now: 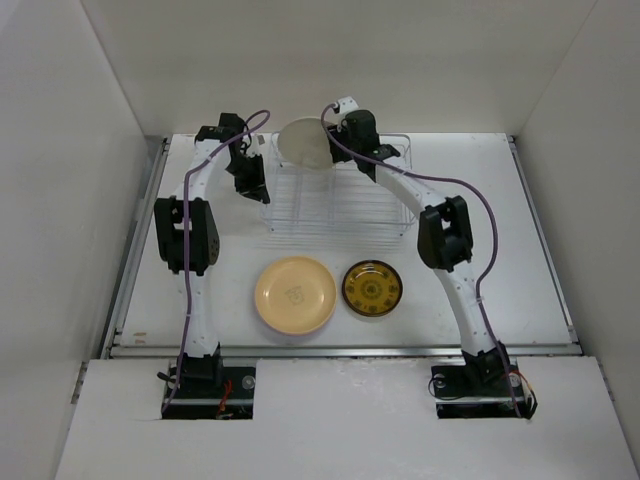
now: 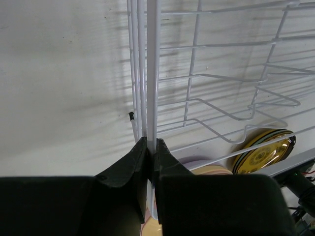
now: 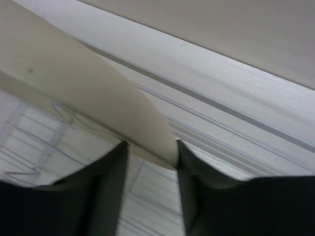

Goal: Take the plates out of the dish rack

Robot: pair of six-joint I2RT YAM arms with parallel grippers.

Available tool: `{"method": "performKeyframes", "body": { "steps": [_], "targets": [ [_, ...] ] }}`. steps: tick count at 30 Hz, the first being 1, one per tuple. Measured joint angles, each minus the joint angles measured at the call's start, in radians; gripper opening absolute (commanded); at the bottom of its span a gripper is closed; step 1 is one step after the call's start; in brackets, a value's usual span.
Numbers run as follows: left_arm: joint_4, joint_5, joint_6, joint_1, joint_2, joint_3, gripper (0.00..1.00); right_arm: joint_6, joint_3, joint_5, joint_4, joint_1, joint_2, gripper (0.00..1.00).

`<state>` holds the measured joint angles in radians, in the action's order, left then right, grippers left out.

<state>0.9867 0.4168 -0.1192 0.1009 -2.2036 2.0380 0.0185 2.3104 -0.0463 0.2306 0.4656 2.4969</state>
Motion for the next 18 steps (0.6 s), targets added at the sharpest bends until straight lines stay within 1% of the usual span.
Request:
{"method": "performKeyframes", "body": {
  "steps": [1,3,4,5,6,10,18],
  "targets": [
    [0.007,0.002,0.001,0.000,-0.005,0.008,0.00,0.000,0.000,-0.007,-0.006,-0.001,0.012,0.34],
    [0.014,0.006,0.003,-0.001,-0.009,0.014,0.00,-0.006,-0.009,-0.009,-0.022,-0.002,0.019,0.20],
    [0.016,0.010,0.003,-0.003,-0.010,0.015,0.00,-0.008,-0.021,-0.010,-0.037,-0.001,0.016,0.08],
    [0.016,0.017,0.002,-0.005,-0.011,0.015,0.00,-0.010,-0.041,-0.019,-0.061,0.000,0.008,0.03],
    [0.016,0.030,0.001,-0.010,-0.013,0.015,0.00,-0.016,-0.069,-0.025,-0.089,-0.001,-0.005,0.00],
    [0.017,0.080,-0.005,-0.026,-0.020,0.015,0.00,0.002,-0.165,-0.035,-0.139,-0.001,-0.069,0.00],
    [0.016,0.098,-0.011,-0.031,-0.021,0.014,0.00,0.042,-0.195,-0.031,-0.169,-0.002,-0.146,0.00]
  ]
}}
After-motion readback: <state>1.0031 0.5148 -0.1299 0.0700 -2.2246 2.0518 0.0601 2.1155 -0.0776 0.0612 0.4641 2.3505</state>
